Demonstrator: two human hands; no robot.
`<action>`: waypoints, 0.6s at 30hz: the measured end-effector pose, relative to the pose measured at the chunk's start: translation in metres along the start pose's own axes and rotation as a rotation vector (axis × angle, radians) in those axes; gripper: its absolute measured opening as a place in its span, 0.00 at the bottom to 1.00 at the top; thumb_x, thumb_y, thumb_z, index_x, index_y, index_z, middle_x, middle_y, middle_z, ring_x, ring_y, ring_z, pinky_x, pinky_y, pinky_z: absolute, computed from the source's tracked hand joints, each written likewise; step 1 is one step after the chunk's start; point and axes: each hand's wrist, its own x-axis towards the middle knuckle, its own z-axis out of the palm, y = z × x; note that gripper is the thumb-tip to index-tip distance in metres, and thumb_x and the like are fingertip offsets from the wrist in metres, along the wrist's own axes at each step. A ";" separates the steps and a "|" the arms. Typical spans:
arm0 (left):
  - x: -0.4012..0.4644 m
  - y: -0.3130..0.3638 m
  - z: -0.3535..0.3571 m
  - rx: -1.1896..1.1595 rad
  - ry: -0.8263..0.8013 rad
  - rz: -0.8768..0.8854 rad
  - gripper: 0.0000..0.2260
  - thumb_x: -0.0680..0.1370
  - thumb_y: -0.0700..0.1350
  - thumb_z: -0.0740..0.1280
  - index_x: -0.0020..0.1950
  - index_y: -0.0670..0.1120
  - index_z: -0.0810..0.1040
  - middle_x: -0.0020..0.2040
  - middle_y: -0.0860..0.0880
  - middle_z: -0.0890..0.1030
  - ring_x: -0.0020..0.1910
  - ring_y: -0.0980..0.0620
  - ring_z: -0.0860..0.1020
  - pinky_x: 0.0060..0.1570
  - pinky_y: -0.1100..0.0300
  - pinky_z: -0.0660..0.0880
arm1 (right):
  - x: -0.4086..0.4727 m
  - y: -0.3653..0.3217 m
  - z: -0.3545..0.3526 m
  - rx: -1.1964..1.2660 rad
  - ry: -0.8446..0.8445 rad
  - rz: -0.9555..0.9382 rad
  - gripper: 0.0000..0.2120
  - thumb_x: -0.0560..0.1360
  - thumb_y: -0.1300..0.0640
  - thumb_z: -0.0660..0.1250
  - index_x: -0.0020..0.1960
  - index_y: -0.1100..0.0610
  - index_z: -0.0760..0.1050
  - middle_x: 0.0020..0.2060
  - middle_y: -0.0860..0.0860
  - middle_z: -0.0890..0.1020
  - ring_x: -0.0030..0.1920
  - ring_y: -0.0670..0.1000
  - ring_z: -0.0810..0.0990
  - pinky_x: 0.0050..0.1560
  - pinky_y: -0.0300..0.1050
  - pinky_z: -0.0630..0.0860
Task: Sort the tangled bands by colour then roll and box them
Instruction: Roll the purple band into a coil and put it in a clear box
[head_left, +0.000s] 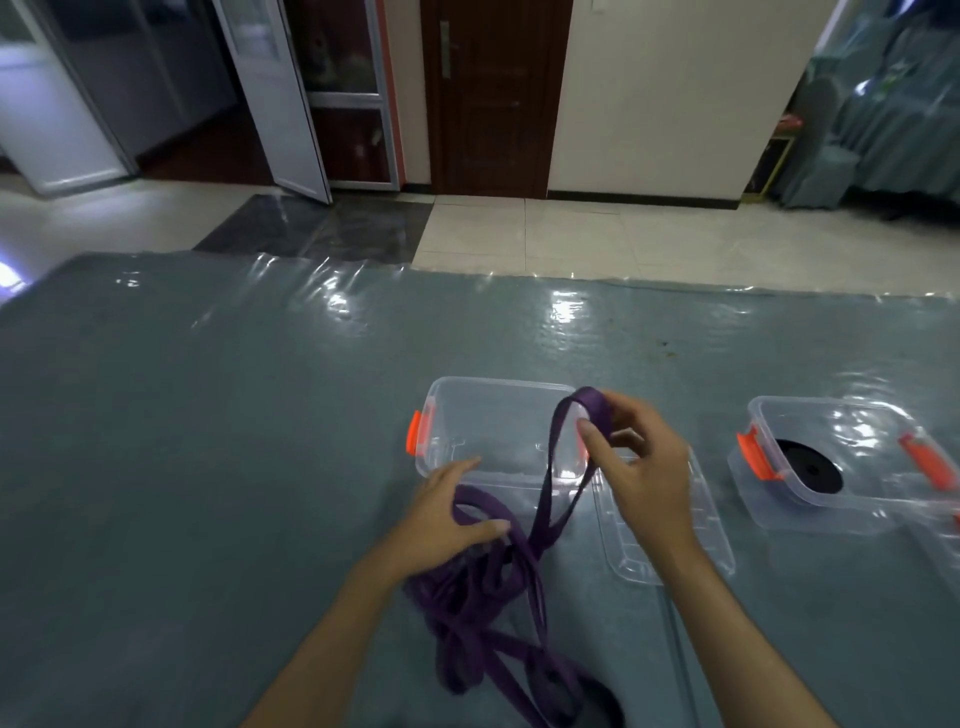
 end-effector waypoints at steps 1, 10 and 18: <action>0.004 0.015 0.004 -0.120 -0.037 0.066 0.50 0.66 0.72 0.78 0.82 0.69 0.56 0.82 0.65 0.59 0.80 0.62 0.59 0.76 0.59 0.62 | 0.002 -0.007 0.004 0.013 -0.041 -0.033 0.13 0.78 0.51 0.74 0.62 0.48 0.82 0.52 0.44 0.85 0.49 0.49 0.85 0.47 0.38 0.81; 0.025 0.077 0.004 -0.442 -0.066 0.263 0.15 0.78 0.68 0.69 0.53 0.58 0.81 0.48 0.50 0.89 0.52 0.52 0.87 0.66 0.48 0.78 | 0.035 -0.045 0.008 0.199 -0.004 -0.004 0.13 0.78 0.52 0.75 0.62 0.51 0.84 0.52 0.50 0.85 0.52 0.55 0.86 0.50 0.46 0.85; 0.026 0.118 -0.034 -0.418 0.116 0.185 0.08 0.83 0.55 0.67 0.55 0.51 0.79 0.34 0.48 0.85 0.33 0.49 0.87 0.37 0.62 0.81 | -0.001 -0.002 0.016 0.082 -0.320 0.705 0.25 0.83 0.36 0.57 0.65 0.52 0.80 0.60 0.54 0.86 0.57 0.52 0.85 0.56 0.50 0.81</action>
